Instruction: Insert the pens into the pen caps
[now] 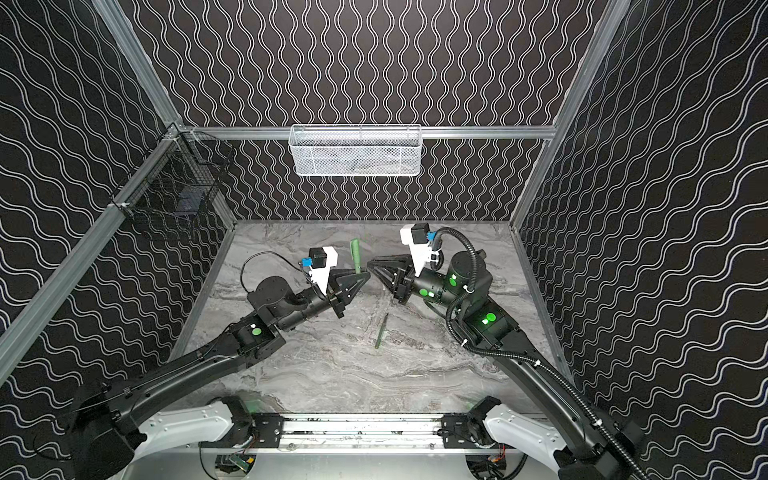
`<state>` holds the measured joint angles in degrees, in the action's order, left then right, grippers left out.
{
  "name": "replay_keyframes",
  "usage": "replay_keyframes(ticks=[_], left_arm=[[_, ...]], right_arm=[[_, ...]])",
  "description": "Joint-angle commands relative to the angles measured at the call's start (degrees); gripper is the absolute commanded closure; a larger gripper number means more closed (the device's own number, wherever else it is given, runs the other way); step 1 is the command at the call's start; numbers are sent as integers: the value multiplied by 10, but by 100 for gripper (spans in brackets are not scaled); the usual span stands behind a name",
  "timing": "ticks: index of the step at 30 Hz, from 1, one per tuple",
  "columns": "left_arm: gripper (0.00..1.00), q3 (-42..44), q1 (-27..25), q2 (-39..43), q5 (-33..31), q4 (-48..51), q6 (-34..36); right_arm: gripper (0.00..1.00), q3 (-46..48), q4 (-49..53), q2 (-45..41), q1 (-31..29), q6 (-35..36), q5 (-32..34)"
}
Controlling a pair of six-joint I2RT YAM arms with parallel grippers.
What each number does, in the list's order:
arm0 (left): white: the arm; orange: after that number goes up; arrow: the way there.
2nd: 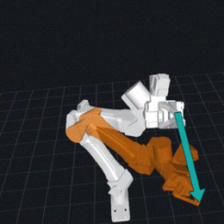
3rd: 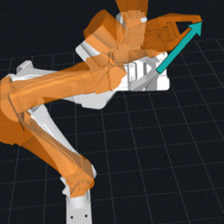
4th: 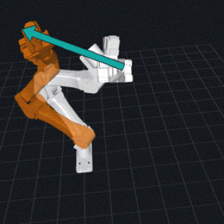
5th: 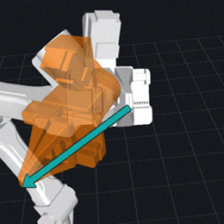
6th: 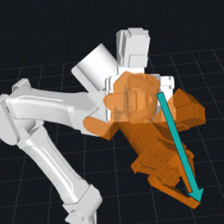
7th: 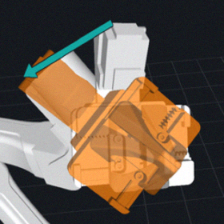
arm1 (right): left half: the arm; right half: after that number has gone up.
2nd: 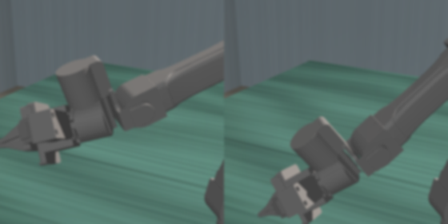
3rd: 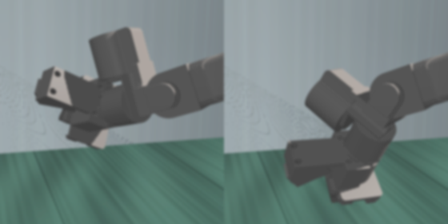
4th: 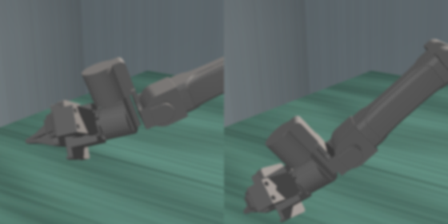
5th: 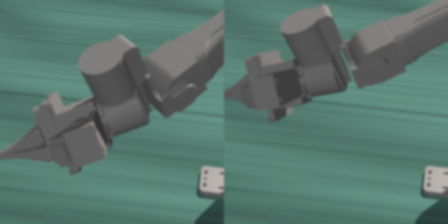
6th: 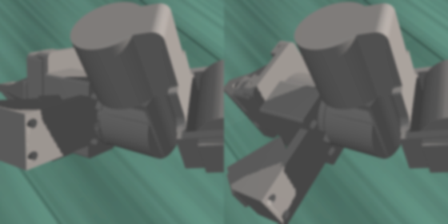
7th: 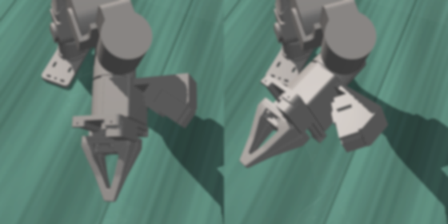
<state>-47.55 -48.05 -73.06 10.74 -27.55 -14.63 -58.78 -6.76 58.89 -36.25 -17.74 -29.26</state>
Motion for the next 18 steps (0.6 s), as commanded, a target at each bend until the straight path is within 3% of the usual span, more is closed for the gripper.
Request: replay_keyframes(ticks=[1,9,14,18], left_arm=[[100,0,1,1,4,-11,9],[100,-3,0,1,11,-9,10],[100,-3,1,0,18,-9,6],[100,-1,1,2,17,-9,6]], right_arm=[[78,-11,-14,9,-11,17,-13],[79,-27,-14,38,-33,36,-5],[85,-34,-22,59,-38,37,0],[81,-39,-26,69,-41,38,6]])
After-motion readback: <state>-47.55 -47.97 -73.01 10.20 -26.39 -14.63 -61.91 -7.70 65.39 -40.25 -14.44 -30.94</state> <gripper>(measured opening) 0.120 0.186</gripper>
